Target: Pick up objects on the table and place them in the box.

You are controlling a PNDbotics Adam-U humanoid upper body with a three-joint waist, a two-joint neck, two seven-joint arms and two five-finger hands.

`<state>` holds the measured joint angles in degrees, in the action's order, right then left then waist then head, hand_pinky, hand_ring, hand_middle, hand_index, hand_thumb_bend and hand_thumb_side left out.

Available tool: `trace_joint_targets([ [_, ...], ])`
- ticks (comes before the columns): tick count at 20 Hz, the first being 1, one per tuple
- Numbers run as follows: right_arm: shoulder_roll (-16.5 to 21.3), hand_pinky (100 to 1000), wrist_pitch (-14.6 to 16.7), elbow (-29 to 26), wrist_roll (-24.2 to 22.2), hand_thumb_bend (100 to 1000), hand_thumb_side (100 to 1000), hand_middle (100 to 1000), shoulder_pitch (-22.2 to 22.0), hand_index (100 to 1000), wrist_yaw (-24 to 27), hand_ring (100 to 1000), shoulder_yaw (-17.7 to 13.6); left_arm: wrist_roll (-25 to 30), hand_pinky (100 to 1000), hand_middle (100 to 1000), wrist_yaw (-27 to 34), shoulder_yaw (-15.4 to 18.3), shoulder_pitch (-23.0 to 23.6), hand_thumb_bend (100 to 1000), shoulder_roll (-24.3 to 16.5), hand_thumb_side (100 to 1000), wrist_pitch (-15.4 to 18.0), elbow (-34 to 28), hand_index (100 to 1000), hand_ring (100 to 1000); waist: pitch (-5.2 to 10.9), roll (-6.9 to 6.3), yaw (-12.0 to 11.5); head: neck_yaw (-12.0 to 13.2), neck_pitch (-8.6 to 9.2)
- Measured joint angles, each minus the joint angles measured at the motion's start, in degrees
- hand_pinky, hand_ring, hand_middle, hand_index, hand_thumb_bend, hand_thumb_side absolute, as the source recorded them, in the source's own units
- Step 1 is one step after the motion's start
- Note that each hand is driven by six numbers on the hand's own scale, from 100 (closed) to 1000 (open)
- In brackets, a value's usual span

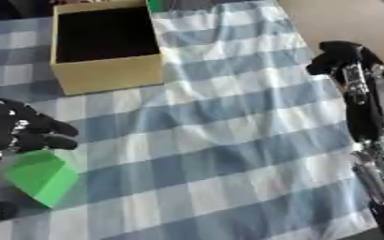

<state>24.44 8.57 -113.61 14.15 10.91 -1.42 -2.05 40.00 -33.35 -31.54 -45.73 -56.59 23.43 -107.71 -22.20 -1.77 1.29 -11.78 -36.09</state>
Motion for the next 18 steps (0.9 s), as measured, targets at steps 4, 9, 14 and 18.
trace_joint_targets([
  [4, -0.05, 626, -0.01, 0.0, -0.02, 100, 826, 543, 0.15, 726, 0.02, 590, 0.01, -0.1, 839, 923, -0.65, -0.41, 0.41, 465, -0.18, 364, 0.1, 1.01, 1000, 899, -0.09, -0.01, 0.09, 0.03, 0.38],
  [9, -0.22, 627, -0.02, 0.0, -0.04, 100, 826, 543, 0.15, 726, 0.03, 590, 0.05, -0.36, 837, 896, -1.31, -1.55, 0.43, 457, -0.14, 362, 0.36, 3.34, 1000, 887, -0.23, -0.01, 0.16, 0.04, 0.41],
  [14, -0.52, 627, -0.05, 0.0, -0.07, 100, 827, 542, 0.15, 727, 0.04, 591, 0.25, -0.77, 818, 823, -0.91, -2.42, 0.28, 417, 0.47, 342, 0.77, 4.57, 920, 839, -0.34, -0.01, 0.17, 0.04, 0.42],
  [18, -0.55, 627, -0.16, 0.0, -0.2, 100, 827, 542, 0.15, 727, 0.05, 591, 0.3, -0.86, 793, 726, 0.47, -2.41, 0.04, 354, 0.85, 333, 0.86, 4.25, 841, 780, -0.34, -0.01, 0.15, 0.03, 0.42],
])
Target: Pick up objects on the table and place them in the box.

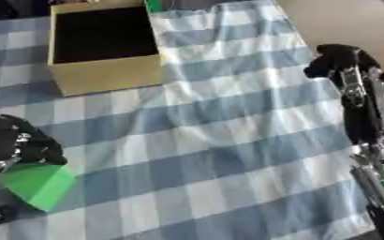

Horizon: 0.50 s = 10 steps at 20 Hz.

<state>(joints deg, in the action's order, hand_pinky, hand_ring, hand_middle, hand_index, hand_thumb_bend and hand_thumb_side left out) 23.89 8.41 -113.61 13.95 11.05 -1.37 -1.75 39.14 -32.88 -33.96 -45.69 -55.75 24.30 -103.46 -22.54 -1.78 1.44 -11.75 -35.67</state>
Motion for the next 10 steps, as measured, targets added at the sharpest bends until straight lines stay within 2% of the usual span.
trace_joint_targets([
  [2, -0.01, 628, -0.06, 0.0, -0.07, 100, 827, 542, 0.0, 727, 0.01, 592, 0.0, 0.05, 778, 686, 0.52, 0.03, -0.09, 342, 0.12, 323, -0.05, -0.51, 805, 755, 0.0, 0.0, -0.07, 0.0, 0.0],
  [4, -0.02, 628, -0.08, 0.0, -0.1, 100, 827, 541, 0.0, 727, 0.02, 592, 0.01, 0.16, 775, 701, 0.68, 0.06, -0.12, 346, 0.22, 310, -0.15, -0.89, 813, 758, 0.0, 0.0, -0.09, 0.0, 0.0],
  [6, -0.04, 628, -0.07, 0.0, -0.12, 100, 827, 541, 0.0, 727, 0.03, 592, 0.01, 0.17, 794, 844, 0.4, 0.08, -0.12, 395, 0.22, 331, -0.17, -1.1, 915, 814, 0.0, 0.0, -0.1, -0.01, 0.0],
  [7, -0.1, 628, -0.07, 0.0, -0.13, 100, 827, 541, 0.0, 727, 0.03, 592, 0.01, 0.17, 793, 844, -0.04, 0.08, -0.09, 396, 0.22, 332, -0.17, -1.08, 920, 819, 0.0, 0.0, -0.1, -0.01, 0.0],
  [8, -0.14, 628, -0.05, 0.0, -0.14, 100, 826, 541, 0.0, 727, 0.04, 592, 0.01, 0.16, 789, 819, -0.57, 0.08, -0.08, 390, 0.22, 325, -0.16, -1.04, 905, 810, 0.0, 0.0, -0.1, -0.01, 0.0],
  [10, -0.39, 628, -0.03, 0.0, -0.17, 100, 826, 536, -0.02, 725, 0.04, 590, 0.01, 0.11, 776, 662, -1.68, 0.08, -0.07, 350, 0.25, 296, -0.11, -0.85, 803, 729, 0.0, 0.0, -0.1, -0.04, 0.0],
])
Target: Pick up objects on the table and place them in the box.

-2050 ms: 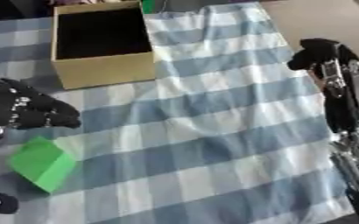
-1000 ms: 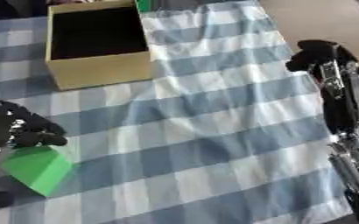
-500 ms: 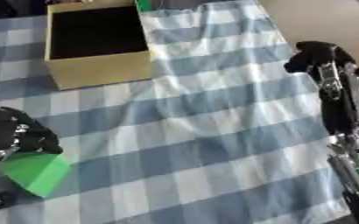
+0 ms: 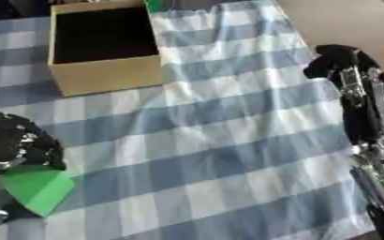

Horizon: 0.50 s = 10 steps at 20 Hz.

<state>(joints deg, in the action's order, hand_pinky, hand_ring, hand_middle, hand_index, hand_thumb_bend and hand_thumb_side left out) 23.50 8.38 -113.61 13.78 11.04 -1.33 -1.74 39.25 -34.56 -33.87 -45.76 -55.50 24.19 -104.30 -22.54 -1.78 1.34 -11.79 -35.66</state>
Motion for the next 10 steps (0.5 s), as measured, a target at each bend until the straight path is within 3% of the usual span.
trace_joint_targets([
  [2, -0.07, 628, 0.01, 0.0, -0.03, 100, 826, 536, -0.01, 725, 0.0, 590, 0.0, -0.1, 759, 562, -0.28, 0.13, -0.01, 321, 0.04, 280, 0.1, 0.08, 722, 662, 0.0, 0.0, 0.0, -0.02, 0.01],
  [4, -0.08, 629, 0.01, 0.0, -0.03, 100, 827, 536, -0.01, 725, 0.0, 590, 0.0, -0.12, 750, 550, 0.02, 0.23, -0.01, 317, 0.05, 279, 0.12, 0.08, 706, 650, -0.05, 0.0, -0.02, -0.02, 0.01],
  [10, -0.12, 629, -0.01, 0.0, -0.05, 100, 827, 535, -0.25, 726, 0.04, 590, 0.0, 0.6, 696, 443, 2.66, 0.48, -0.08, 146, 0.57, 211, -0.6, -0.24, 578, 565, -0.09, 0.0, -0.08, -0.08, 0.01],
])
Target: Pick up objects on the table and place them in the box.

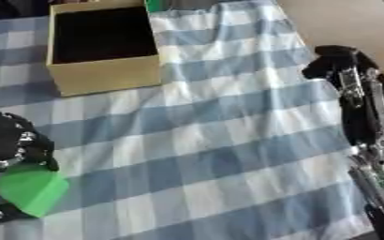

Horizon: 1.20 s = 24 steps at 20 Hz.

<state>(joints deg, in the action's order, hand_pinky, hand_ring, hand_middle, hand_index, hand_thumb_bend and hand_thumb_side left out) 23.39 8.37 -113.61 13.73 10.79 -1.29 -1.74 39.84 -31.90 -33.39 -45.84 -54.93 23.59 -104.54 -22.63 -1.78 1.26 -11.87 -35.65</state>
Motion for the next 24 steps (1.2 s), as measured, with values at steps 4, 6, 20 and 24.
trace_joint_targets([
  [4, -0.03, 630, -0.04, 0.0, -0.04, 100, 827, 535, -0.22, 726, 0.0, 591, 0.0, 1.32, 663, 410, 2.41, 2.45, -0.81, 100, 0.33, 154, -1.32, -2.5, 530, 538, 0.0, 0.02, -0.22, -0.23, 0.0],
  [6, -0.03, 630, -0.04, 0.0, -0.04, 100, 827, 535, -0.23, 726, 0.0, 591, -0.01, 2.05, 650, 406, 3.34, 3.99, -1.32, 100, 0.46, 136, -2.05, -4.08, 522, 531, 0.0, 0.01, -0.23, -0.31, 0.0],
  [20, 0.07, 630, 0.5, 0.0, 0.16, 100, 824, 537, -0.14, 726, 0.93, 592, -0.32, 6.14, 631, 385, 7.66, 13.64, -9.76, 100, 7.52, 132, -6.14, 2.96, 484, 509, 0.07, 0.0, 0.51, 0.22, -0.6],
  [24, 0.09, 630, 0.93, 0.0, 0.16, 100, 824, 537, 0.25, 726, 1.39, 593, -0.35, 5.94, 627, 383, 5.68, 14.97, -12.46, 100, 10.92, 142, -5.94, 9.51, 481, 500, 0.07, 0.0, 1.61, 1.07, -0.61],
])
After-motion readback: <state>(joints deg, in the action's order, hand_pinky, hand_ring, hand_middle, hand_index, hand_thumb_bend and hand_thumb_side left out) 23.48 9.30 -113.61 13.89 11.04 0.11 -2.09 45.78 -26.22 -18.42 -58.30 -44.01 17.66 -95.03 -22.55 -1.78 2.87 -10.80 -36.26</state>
